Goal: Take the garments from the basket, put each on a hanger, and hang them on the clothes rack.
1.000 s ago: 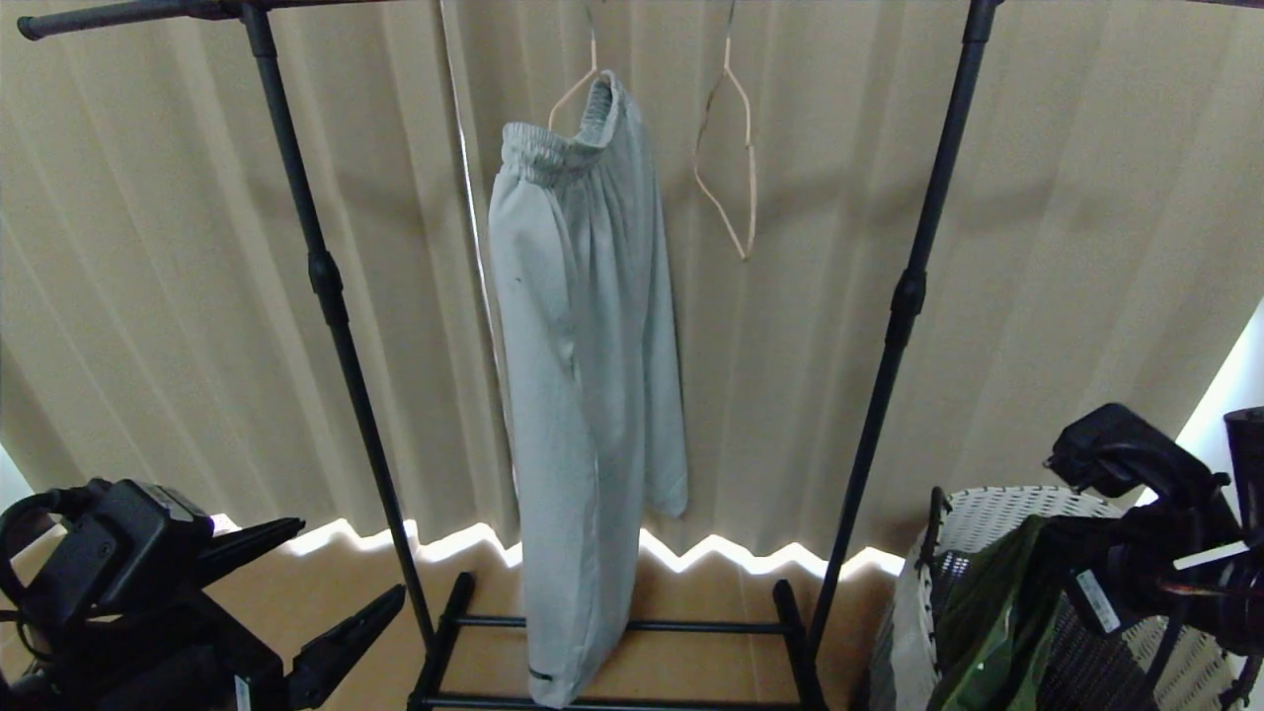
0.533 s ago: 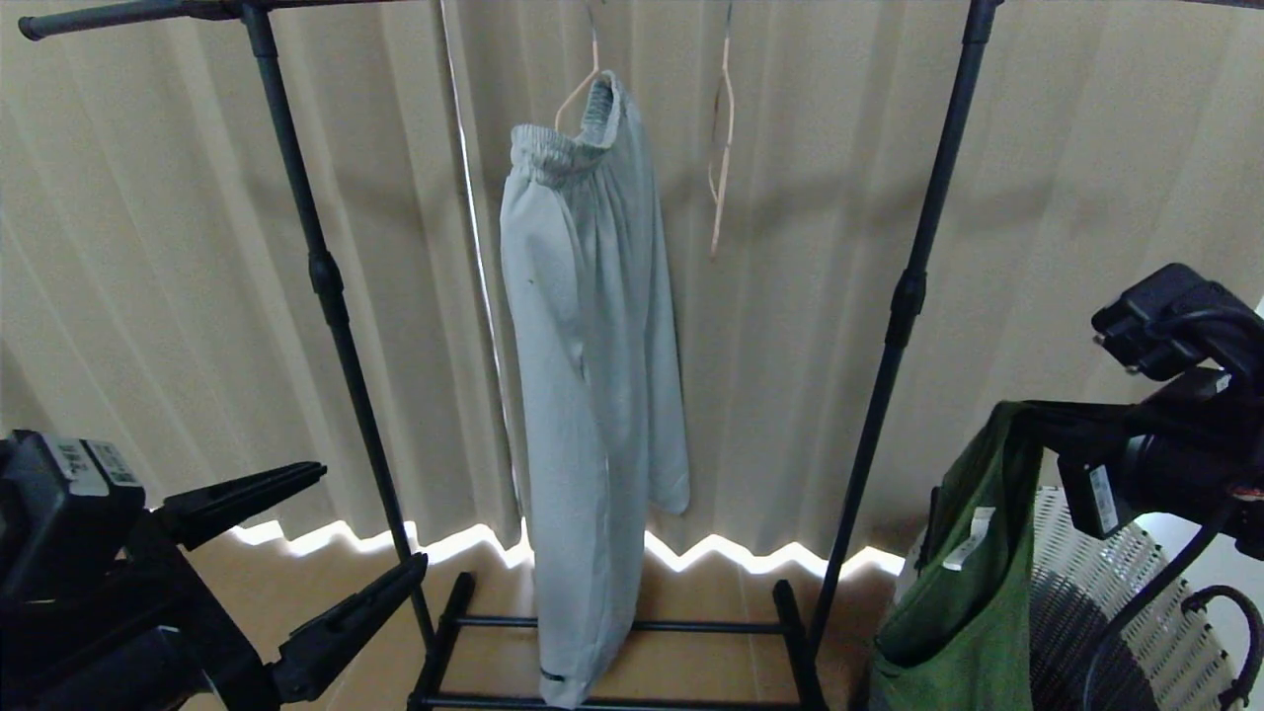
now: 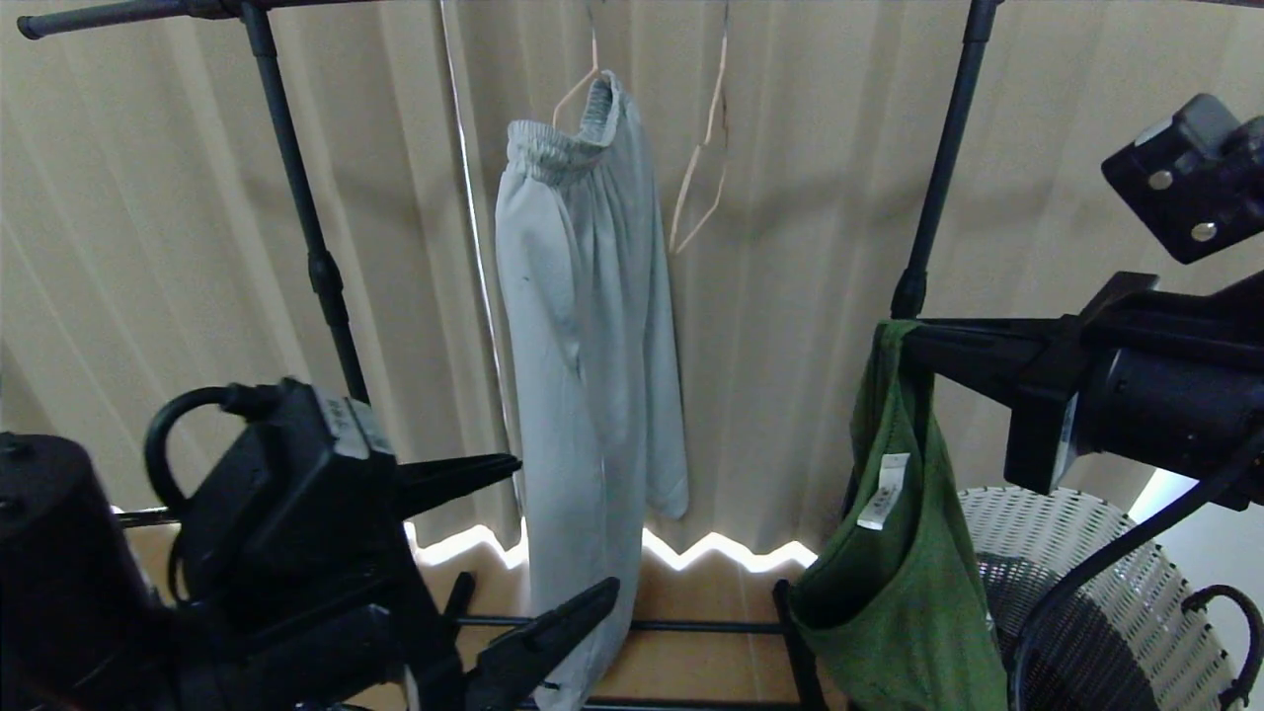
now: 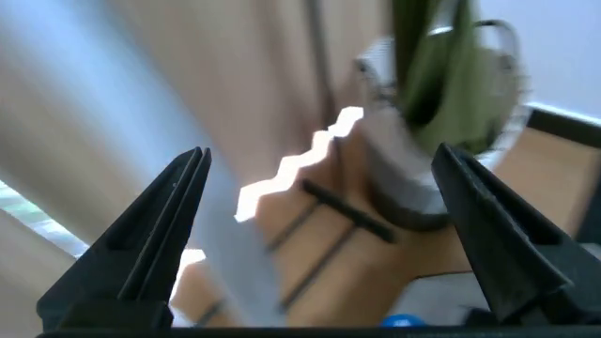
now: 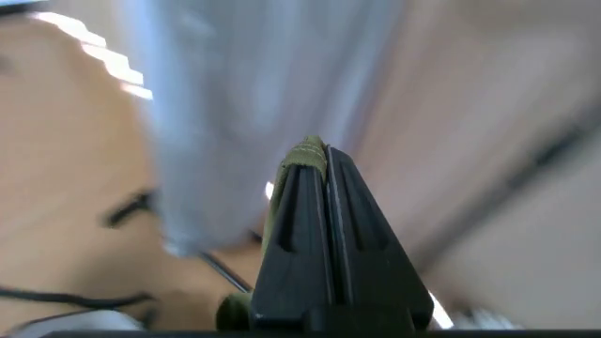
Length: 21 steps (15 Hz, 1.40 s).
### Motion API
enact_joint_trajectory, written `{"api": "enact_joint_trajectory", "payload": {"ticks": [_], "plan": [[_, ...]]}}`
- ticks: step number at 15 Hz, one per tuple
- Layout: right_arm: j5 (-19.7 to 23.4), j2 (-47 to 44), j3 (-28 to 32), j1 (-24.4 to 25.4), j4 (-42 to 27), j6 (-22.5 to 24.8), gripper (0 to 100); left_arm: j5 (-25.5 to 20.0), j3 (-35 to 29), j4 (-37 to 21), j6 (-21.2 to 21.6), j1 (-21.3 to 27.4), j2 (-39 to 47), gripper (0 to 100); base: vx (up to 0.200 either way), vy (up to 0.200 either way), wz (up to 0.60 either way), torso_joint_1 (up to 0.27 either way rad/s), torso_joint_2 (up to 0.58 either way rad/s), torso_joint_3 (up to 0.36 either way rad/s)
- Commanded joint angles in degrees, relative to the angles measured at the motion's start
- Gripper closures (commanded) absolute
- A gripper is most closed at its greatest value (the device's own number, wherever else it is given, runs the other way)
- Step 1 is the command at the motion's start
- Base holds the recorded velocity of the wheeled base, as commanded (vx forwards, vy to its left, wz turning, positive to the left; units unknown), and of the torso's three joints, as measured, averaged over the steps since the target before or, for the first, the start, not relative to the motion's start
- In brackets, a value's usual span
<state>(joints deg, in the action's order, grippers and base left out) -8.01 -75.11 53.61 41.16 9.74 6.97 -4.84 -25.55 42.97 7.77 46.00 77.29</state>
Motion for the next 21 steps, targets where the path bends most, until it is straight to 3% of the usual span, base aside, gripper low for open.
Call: {"api": "enact_joint_trajectory", "payload": {"ticks": [1, 3, 5, 6, 8, 15, 21], "plan": [[1.15, -0.57, 1.58, 1.82, 0.1, -0.03, 100, 0.01, -5.12, 0.09, -3.2, 5.33, 7.97, 0, 0.0, 0.0, 0.0, 0.0, 0.0, 0.0], [2.38, -0.13, 1.67, 3.49, 0.1, -0.12, 100, -0.17, -9.08, 0.18, -6.8, 9.38, 12.1, 0, 0.0, 0.0, 0.0, 0.0, 0.0, 0.0], [2.38, -0.04, 1.49, 4.55, 0.98, -0.12, 100, -0.26, -10.84, 0.18, -7.77, 9.99, 14.82, 0, 0.0, 0.0, 0.0, 0.0, 0.0, 0.0], [2.38, -0.04, 1.32, 5.08, 2.12, -0.03, 100, -0.26, -13.91, 0.71, -9.0, 10.08, 20.45, 0, 0.0, 0.0, 0.0, 0.0, 0.0, 0.0], [2.38, 0.05, 1.14, 5.69, 2.12, -0.12, 100, -0.35, -15.93, 4.31, -11.02, 10.08, 24.93, 0, 0.0, 0.0, 0.0, 0.0, 0.0, 0.0], [2.38, 1.01, 1.05, 6.22, 2.12, -0.12, 100, 0.36, -16.02, 6.33, -11.28, 5.07, 32.57, 0, 0.0, 0.0, 0.0, 0.0, 0.0, 0.0], [2.38, 1.63, 1.23, 6.22, 2.74, -0.12, 100, 0.36, -16.02, 6.33, -11.28, 5.25, 35.21, 0, 0.0, 0.0, 0.0, 0.0, 0.0, 0.0]]}}
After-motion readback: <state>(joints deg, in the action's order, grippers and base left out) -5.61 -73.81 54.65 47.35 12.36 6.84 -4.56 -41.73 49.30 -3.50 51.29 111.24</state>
